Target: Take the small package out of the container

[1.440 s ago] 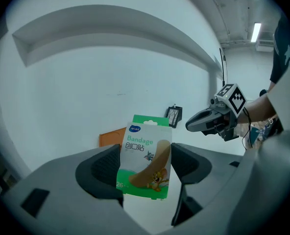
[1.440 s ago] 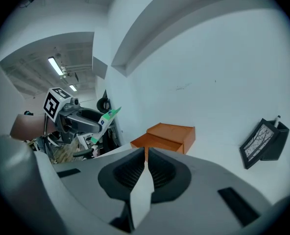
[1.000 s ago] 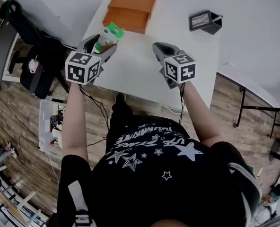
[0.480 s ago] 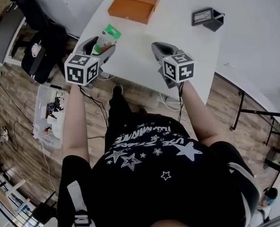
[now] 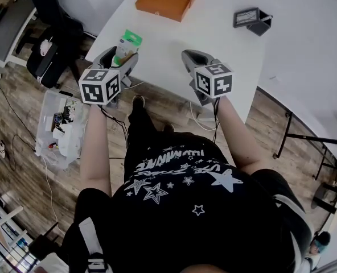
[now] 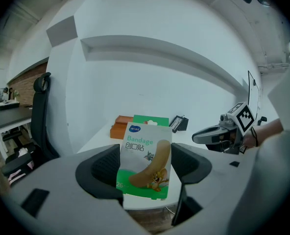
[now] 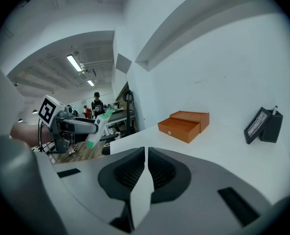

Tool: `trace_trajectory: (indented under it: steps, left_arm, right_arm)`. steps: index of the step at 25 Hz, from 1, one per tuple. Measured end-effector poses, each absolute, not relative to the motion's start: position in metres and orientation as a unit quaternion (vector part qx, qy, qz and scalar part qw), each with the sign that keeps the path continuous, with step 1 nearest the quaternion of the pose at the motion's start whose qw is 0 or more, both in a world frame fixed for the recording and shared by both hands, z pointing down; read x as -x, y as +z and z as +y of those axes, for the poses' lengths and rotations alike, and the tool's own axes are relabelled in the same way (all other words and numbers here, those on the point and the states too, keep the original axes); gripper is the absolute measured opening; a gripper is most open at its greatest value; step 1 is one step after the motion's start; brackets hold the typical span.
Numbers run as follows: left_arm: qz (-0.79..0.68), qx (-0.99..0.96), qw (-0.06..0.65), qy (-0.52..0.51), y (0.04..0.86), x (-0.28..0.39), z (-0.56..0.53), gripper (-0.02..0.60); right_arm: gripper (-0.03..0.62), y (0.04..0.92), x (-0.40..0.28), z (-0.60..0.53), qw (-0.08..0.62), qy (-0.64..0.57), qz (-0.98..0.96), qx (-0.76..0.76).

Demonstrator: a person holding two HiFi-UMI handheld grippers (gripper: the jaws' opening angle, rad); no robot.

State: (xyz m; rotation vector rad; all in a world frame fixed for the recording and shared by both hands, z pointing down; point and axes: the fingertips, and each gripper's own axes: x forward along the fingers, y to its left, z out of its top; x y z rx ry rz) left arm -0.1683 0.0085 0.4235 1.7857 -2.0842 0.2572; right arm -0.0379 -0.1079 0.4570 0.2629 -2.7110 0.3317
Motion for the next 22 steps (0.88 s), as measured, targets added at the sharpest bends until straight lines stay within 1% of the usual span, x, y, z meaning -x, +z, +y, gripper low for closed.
trace_trajectory:
  steps: [9, 22]
  left_arm:
    - [-0.749, -0.624, 0.21, 0.068, 0.438, 0.153, 0.037, 0.353]
    - [-0.758, -0.612, 0.219, 0.055, 0.444, 0.163, 0.053, 0.353]
  right_arm:
    - [0.052, 0.46, 0.045, -0.086, 0.201, 0.114, -0.97, -0.075]
    - [0.052, 0.466, 0.055, -0.072, 0.208, 0.11, -0.97, -0.062]
